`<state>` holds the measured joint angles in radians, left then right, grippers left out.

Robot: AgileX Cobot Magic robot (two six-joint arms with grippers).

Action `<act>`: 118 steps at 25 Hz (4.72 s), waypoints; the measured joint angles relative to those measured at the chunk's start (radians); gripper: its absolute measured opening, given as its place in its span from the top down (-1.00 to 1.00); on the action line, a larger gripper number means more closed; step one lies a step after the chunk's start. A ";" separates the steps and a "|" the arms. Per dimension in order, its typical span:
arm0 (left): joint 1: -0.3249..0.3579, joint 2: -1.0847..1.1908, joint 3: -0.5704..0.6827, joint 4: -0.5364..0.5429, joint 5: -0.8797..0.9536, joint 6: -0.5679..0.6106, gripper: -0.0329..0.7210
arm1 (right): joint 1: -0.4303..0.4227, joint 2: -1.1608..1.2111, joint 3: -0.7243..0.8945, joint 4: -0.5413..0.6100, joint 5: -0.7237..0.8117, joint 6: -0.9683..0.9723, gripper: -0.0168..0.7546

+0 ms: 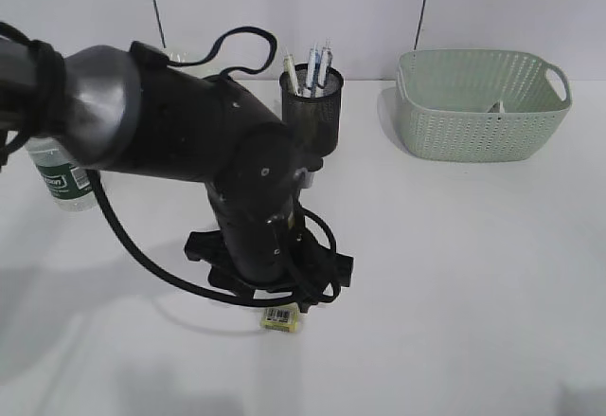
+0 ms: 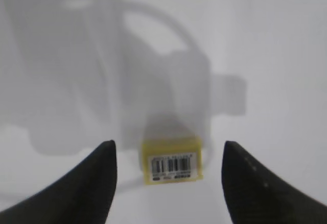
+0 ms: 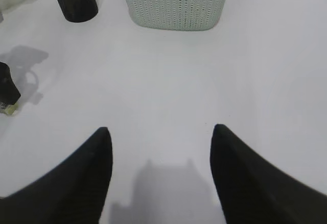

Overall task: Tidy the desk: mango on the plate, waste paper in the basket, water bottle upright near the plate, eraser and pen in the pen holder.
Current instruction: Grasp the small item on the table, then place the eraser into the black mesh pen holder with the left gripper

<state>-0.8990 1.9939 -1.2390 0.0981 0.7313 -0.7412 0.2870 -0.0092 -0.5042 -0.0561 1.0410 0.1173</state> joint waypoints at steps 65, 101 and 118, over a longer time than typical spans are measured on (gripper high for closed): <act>0.298 -0.049 -0.453 0.104 -0.219 -0.004 0.13 | 0.000 0.000 0.000 0.000 0.001 0.002 -0.29; 0.276 0.216 -0.512 0.103 -0.405 -0.003 -0.10 | 0.000 0.000 0.000 0.000 0.001 0.002 -0.29; 0.273 0.054 -0.515 0.109 -0.216 0.041 -0.10 | 0.000 0.000 0.000 0.000 0.001 0.002 -0.28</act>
<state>-0.6260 2.0481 -1.7541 0.2076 0.5153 -0.7001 0.2870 -0.0092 -0.5042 -0.0561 1.0419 0.1193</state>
